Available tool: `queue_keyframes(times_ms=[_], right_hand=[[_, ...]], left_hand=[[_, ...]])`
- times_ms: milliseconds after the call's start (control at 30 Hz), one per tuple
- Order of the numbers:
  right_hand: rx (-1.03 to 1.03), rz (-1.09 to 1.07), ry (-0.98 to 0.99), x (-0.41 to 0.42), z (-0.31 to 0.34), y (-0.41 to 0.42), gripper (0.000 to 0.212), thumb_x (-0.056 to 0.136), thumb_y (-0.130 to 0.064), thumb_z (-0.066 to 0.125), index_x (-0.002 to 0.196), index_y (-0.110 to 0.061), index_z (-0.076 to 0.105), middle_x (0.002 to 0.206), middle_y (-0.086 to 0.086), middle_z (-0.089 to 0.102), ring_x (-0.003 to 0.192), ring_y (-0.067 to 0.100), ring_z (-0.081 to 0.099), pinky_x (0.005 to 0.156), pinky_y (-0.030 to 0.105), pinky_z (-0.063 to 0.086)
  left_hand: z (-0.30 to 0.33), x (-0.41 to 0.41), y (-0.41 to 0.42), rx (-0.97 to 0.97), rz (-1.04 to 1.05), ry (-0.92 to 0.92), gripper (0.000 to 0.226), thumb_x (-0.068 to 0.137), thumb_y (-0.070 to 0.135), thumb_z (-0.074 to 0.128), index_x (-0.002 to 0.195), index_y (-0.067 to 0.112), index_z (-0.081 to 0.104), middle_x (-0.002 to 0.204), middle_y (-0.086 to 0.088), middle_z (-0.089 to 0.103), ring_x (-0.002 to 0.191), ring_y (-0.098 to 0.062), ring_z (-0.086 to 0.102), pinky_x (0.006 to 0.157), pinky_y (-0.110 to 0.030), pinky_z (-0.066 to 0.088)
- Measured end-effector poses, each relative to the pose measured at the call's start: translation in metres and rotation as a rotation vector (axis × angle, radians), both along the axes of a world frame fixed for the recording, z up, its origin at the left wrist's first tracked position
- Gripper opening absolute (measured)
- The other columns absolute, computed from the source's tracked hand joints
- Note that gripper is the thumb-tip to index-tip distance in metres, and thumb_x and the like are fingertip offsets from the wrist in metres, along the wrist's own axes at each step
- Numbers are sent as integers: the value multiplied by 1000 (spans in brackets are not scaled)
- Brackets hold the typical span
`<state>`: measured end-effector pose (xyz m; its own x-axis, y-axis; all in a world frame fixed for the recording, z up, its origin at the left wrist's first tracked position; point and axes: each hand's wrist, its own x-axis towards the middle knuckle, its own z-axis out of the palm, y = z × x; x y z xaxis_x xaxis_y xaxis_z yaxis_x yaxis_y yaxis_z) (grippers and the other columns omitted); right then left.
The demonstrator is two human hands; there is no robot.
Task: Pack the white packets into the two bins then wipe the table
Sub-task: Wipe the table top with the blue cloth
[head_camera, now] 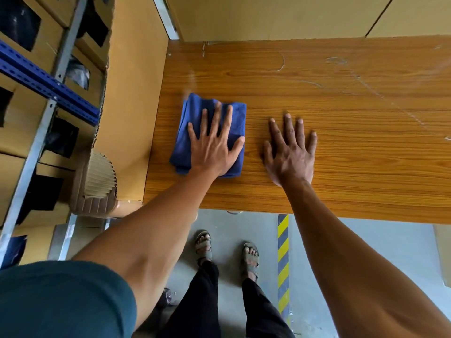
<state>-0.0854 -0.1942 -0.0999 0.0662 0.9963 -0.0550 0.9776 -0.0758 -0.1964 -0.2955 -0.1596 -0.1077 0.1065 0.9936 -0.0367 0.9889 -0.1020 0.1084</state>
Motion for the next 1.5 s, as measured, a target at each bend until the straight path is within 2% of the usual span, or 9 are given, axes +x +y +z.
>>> queue_keyframes(times_ms=[100,233,533,833,1000,1167,1233,1367,1500], right_hand=[[1,0,4,0,1,-1,64,109,-60,15,168,-40,4,177,-4,-5,163,25,-7,129,61,4],[1,-4,12,0,1,0,64,109,-60,16,168,-40,5,177,-5,-4,163,25,-7,129,61,4],[-2,-14,9,1,-2,2,64,108,-60,17,168,-41,4,177,-6,-5,163,24,-7,129,60,3],[-20,-4,9,1,2,0,64,108,-60,15,168,-40,2,177,-5,-7,163,25,-9,129,60,3],[-16,-3,6,1,-3,2,64,108,-60,16,168,-41,2,177,-5,-7,163,25,-8,129,60,3],[-42,20,-14,3,-3,6,65,108,-61,14,168,-39,0,177,-4,-8,163,27,-9,128,62,0],[-58,38,-14,5,0,14,67,107,-64,14,168,-40,0,177,-4,-8,163,28,-9,128,62,-1],[-56,65,-13,7,-1,50,70,104,-70,11,167,-42,0,177,-5,-8,163,27,-9,127,63,-1],[-55,75,-22,9,-1,95,71,103,-72,10,167,-43,1,177,-6,-6,163,27,-7,126,65,2]], left_hand=[[0,-1,-35,-11,40,-15,83,102,76,25,170,32,5,177,-6,-13,163,-35,-3,124,-72,8],[0,0,-51,-42,58,-11,79,102,76,25,169,37,8,178,-6,2,163,-35,-2,124,-72,6],[8,9,66,-113,29,6,78,97,81,14,166,48,0,178,6,-7,163,-35,-8,121,-76,2],[10,-2,-91,-103,12,37,71,103,78,18,166,50,4,178,7,-6,163,-36,-8,121,-76,8],[6,1,-13,-78,77,-8,71,100,81,20,165,53,10,178,9,2,163,-36,-4,121,-77,4],[12,0,85,-146,116,-42,74,97,84,12,164,54,4,178,7,-7,163,-35,-11,120,-77,-3],[10,0,70,-142,105,-47,73,99,82,15,165,53,6,178,4,-7,163,-35,-9,121,-76,-1],[6,3,-7,-46,107,-65,67,103,75,25,165,50,18,175,-6,10,163,-35,1,123,-73,5],[5,6,3,-62,128,-35,67,102,77,24,164,53,17,175,-4,11,163,-33,0,123,-74,4]])
